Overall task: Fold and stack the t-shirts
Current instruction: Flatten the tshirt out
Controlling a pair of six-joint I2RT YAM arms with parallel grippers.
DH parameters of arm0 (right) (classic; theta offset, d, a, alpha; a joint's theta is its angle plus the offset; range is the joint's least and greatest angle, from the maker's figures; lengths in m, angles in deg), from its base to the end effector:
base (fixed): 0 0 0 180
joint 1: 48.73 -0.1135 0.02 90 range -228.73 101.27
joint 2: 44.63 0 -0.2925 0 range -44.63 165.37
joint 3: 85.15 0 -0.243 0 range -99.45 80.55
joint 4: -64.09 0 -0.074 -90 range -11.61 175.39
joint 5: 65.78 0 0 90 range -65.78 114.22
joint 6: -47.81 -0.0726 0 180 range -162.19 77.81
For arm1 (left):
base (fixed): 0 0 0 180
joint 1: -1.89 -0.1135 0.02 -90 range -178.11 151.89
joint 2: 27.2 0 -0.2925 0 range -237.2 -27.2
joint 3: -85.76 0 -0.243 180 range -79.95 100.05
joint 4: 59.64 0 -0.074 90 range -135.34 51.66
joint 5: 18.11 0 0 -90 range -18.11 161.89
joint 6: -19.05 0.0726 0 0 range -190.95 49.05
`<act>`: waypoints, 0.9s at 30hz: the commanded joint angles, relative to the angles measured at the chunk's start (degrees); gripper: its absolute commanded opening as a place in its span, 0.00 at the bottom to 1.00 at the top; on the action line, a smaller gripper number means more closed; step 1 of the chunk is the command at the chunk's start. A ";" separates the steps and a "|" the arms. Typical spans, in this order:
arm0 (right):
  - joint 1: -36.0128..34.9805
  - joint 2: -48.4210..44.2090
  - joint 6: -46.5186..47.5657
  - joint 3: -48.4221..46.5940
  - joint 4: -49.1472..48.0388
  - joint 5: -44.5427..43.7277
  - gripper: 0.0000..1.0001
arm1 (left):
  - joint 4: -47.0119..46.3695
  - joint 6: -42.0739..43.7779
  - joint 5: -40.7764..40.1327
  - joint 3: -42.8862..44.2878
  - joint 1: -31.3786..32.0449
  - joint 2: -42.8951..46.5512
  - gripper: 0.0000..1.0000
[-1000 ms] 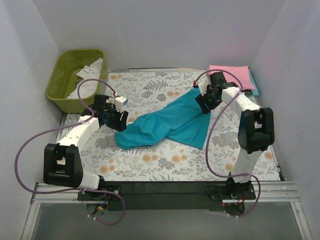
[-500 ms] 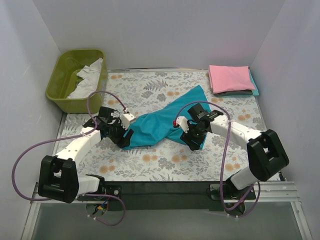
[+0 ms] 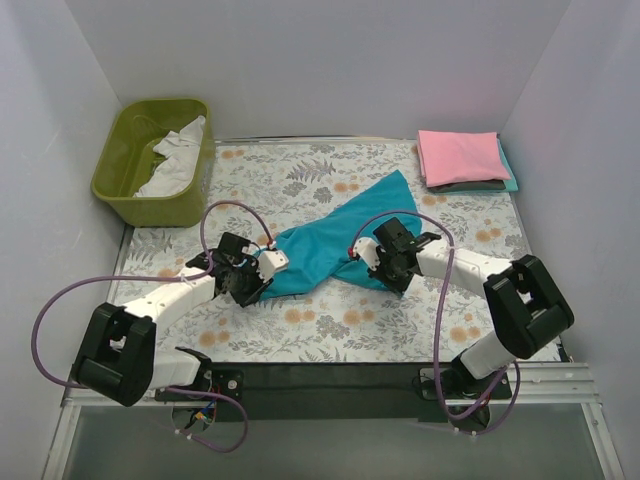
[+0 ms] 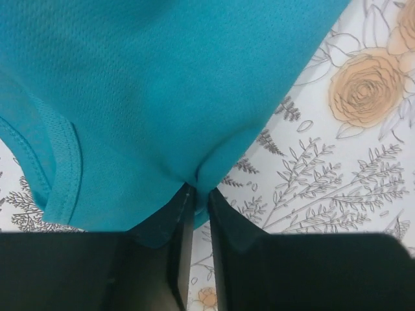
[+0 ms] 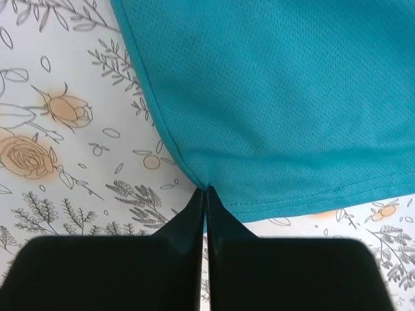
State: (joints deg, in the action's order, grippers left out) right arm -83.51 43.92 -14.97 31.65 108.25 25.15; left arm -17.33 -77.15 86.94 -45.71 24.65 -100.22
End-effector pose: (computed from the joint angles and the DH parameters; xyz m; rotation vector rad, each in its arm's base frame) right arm 0.2322 0.1627 0.1646 -1.4380 2.3853 0.0557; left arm 0.1886 -0.0996 0.1601 0.4738 2.7334 -0.4970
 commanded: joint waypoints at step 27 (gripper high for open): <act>18.26 -1.54 14.09 -10.16 10.47 6.10 0.01 | 16.64 -1.64 25.02 32.75 -28.39 -19.30 0.40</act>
State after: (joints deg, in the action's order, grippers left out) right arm -65.35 43.81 -1.37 23.10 117.46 29.74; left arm 0.04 -80.95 109.89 -13.93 -3.98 -129.05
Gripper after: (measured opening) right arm 0.019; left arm 0.392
